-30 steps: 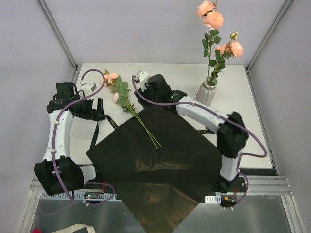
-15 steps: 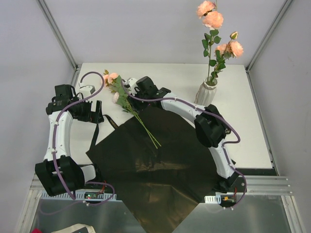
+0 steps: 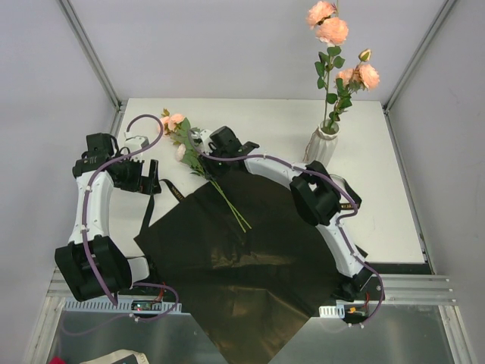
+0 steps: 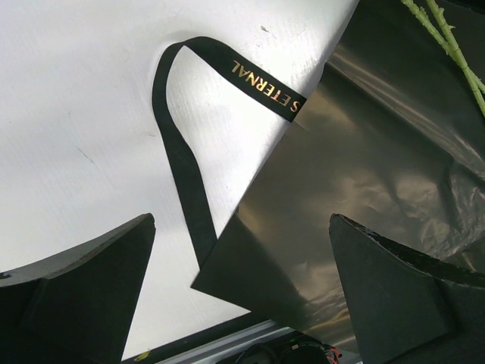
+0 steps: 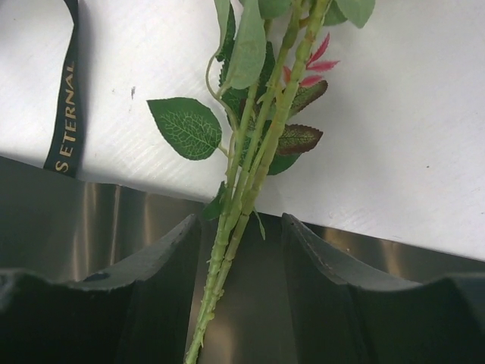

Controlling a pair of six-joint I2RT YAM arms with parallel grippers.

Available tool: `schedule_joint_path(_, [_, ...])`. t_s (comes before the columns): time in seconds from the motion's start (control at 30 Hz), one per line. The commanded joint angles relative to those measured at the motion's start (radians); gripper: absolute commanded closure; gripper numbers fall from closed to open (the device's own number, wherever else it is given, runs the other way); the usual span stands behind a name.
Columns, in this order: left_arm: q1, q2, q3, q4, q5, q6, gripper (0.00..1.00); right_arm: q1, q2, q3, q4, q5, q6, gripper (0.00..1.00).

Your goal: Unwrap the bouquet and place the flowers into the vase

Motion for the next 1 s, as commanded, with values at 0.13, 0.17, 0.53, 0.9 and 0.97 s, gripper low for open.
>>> schedule_joint_path(0.13, [0.014,0.010,0.002,-0.007,0.020,0.034,0.01,-0.024,0.021,0.057,0.036,-0.040,0.058,0.59])
schedule_joint_path(0.17, [0.014,0.010,0.000,-0.007,0.018,0.032,0.01,-0.025,0.021,0.056,0.038,-0.045,0.067,0.64])
schedule_joint_path(0.53, [0.020,-0.005,-0.007,-0.006,0.008,0.041,0.01,-0.053,-0.046,0.002,0.076,-0.075,0.133,0.99])
schedule_joint_path(0.9, [0.019,-0.033,-0.018,-0.009,0.006,0.040,0.01,-0.042,-0.445,-0.399,0.423,0.052,0.211,0.99])
schedule_joint_path(0.97, [0.019,-0.040,-0.018,-0.009,0.003,0.040,0.01,-0.042,-0.525,-0.456,0.459,0.086,0.208,0.99])
